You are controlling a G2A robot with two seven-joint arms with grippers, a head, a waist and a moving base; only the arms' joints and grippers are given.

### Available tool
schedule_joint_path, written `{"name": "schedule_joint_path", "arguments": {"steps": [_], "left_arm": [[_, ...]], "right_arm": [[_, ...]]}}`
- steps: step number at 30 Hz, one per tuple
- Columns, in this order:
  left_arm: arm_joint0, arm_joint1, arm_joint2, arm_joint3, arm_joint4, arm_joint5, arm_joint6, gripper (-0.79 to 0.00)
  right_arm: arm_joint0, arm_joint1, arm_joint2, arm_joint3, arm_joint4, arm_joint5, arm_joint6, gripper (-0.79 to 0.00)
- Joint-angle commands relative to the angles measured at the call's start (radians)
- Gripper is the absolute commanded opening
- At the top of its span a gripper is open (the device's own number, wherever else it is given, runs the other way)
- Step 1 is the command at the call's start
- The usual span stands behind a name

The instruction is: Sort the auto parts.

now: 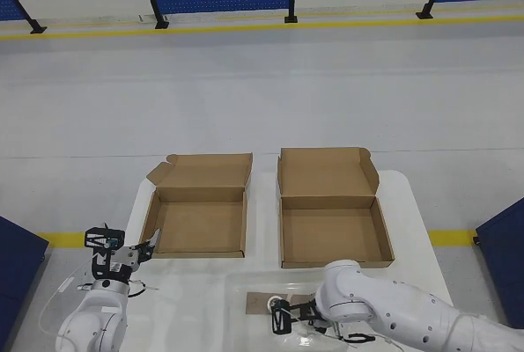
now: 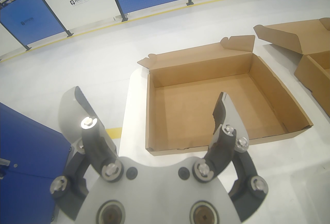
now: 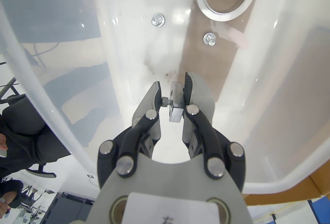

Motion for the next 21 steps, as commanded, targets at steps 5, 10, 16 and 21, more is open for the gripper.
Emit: {"name": "schedule_joint_path", "arguments": {"steps": [5, 10, 16, 21], "left_arm": [[0.0, 0.0, 0.0, 0.0, 0.0, 0.0, 0.0, 0.0], [0.0, 0.0, 0.0, 0.0, 0.0, 0.0, 0.0, 0.0], [0.0, 0.0, 0.0, 0.0, 0.0, 0.0, 0.0, 0.0], [0.0, 0.0, 0.0, 0.0, 0.0, 0.0, 0.0, 0.0]], "right_arm": [[-0.008, 0.012, 0.018, -0.006, 0.007, -0.02, -0.02, -0.785], [-0.008, 0.012, 0.018, -0.006, 0.007, -0.02, -0.02, -0.785], [-0.029, 0.037, 0.089, 0.03, 0.091, -0.134, -0.191, -0.785], [-0.084, 0.098, 0.206, 0.063, 0.182, -0.304, -0.348, -0.785]]}}
